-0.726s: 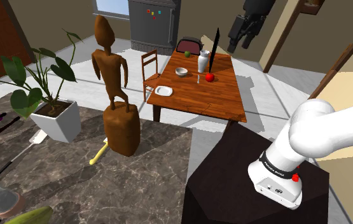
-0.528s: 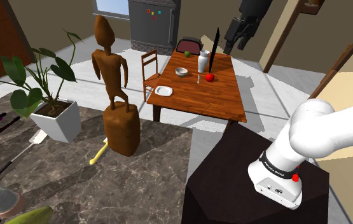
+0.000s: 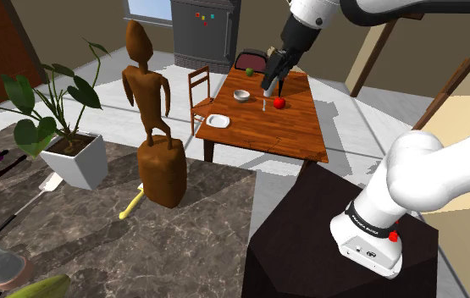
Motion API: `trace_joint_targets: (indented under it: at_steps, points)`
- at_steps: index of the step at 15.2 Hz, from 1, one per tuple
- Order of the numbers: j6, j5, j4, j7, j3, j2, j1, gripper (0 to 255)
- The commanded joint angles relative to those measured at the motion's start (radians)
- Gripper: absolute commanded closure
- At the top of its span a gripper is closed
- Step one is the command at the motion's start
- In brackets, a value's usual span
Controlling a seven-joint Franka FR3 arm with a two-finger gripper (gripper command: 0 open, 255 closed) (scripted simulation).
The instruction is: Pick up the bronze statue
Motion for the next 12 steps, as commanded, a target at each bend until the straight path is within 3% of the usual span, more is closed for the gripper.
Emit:
trace_joint_targets:
  at_steps: [1, 12]
  points:
    - [0.110, 0.005, -0.031, -0.010, 0.021, 0.031, 0.020, 0]
    - [0.647, -0.035, -0.057, -0.054, 0.130, 0.315, 0.077, 0]
